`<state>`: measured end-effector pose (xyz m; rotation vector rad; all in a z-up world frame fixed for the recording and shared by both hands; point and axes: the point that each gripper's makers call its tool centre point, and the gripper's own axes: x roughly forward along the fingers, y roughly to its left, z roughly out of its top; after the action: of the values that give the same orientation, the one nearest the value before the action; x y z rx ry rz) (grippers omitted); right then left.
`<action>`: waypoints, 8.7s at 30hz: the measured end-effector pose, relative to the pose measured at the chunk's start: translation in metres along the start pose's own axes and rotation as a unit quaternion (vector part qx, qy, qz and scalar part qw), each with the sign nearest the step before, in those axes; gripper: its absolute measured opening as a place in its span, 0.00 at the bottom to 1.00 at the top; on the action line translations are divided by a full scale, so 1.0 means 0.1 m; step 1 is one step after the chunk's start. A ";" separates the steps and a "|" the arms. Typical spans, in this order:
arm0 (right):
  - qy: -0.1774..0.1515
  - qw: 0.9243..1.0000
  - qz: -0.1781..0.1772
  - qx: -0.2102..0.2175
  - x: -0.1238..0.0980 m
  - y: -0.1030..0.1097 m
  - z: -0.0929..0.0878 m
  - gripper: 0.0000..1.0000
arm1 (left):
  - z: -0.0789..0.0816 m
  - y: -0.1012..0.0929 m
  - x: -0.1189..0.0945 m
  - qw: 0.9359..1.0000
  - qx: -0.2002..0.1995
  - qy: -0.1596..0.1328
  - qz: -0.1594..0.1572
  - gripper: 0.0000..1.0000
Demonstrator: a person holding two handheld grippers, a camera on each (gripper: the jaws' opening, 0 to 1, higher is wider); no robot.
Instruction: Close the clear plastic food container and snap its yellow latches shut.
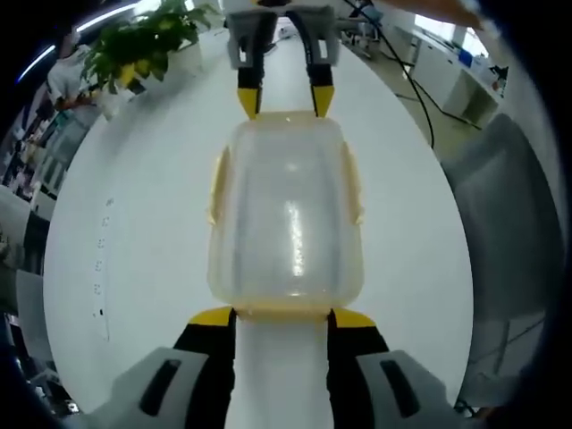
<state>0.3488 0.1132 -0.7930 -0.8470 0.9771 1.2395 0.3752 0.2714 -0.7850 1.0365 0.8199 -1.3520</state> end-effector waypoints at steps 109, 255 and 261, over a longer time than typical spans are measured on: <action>-0.205 0.777 0.063 0.592 -0.08 -0.09 0.10 0.20 | -0.21 0.00 -0.07 0.636 -0.723 -0.231 -0.137 0.06; -0.211 0.899 -0.136 0.358 0.09 -0.77 0.90 0.00 | 0.77 -0.60 0.14 0.858 -0.432 -0.271 0.062 0.00; -0.218 0.883 -0.111 0.401 0.18 -0.79 0.83 0.00 | 0.76 -0.60 0.14 0.856 -0.434 -0.274 0.060 0.00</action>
<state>0.4386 0.1851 -0.7795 -0.0100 0.8739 0.6682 0.3087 0.1997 -0.7770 -0.0247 0.7775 -0.9148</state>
